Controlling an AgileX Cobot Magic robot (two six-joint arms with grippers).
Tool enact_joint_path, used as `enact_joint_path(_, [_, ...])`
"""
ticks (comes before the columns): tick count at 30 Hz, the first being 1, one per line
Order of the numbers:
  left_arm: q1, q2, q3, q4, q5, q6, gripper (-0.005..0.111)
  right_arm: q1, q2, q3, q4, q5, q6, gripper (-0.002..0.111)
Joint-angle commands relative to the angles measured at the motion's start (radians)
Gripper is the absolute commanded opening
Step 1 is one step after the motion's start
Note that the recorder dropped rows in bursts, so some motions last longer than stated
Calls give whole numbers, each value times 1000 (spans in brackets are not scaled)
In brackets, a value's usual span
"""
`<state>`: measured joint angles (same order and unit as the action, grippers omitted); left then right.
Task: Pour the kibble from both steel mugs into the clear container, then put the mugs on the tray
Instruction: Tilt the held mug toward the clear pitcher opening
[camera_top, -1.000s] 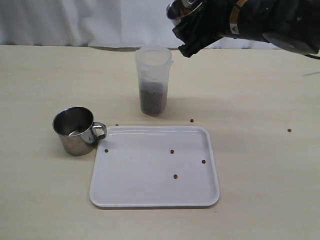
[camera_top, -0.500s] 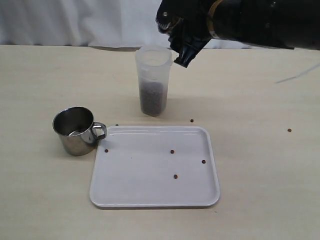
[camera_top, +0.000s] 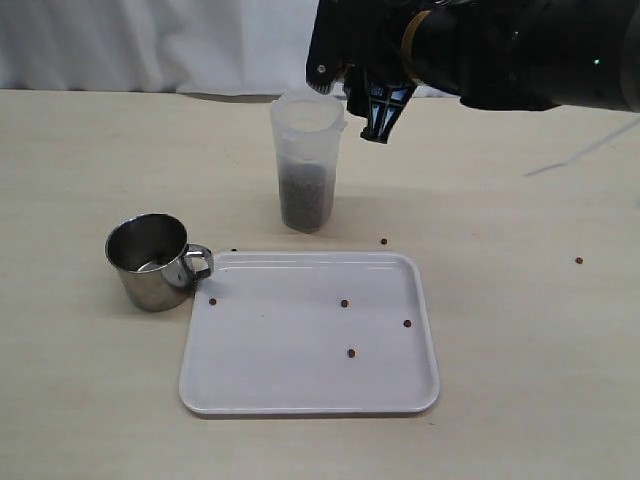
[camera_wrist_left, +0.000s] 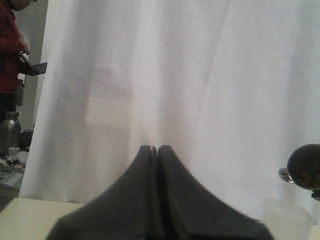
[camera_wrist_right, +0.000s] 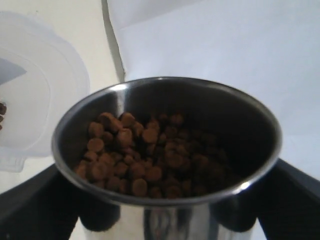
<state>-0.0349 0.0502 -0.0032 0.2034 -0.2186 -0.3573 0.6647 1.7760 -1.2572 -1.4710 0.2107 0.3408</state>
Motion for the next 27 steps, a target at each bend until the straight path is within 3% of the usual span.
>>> enact_joint_path(1, [-5,-6,3,-7,0,-3,0,0,-8,-11,-41,2,-7,5])
enact_joint_path(20, [-5,-6,3,-7,1,-3,0,0,33,-11,-272,-4,-7,5])
enact_joint_path(27, [-5,-6,3,-7,1,-3,0,0,33,-11,-273,0,-5,5])
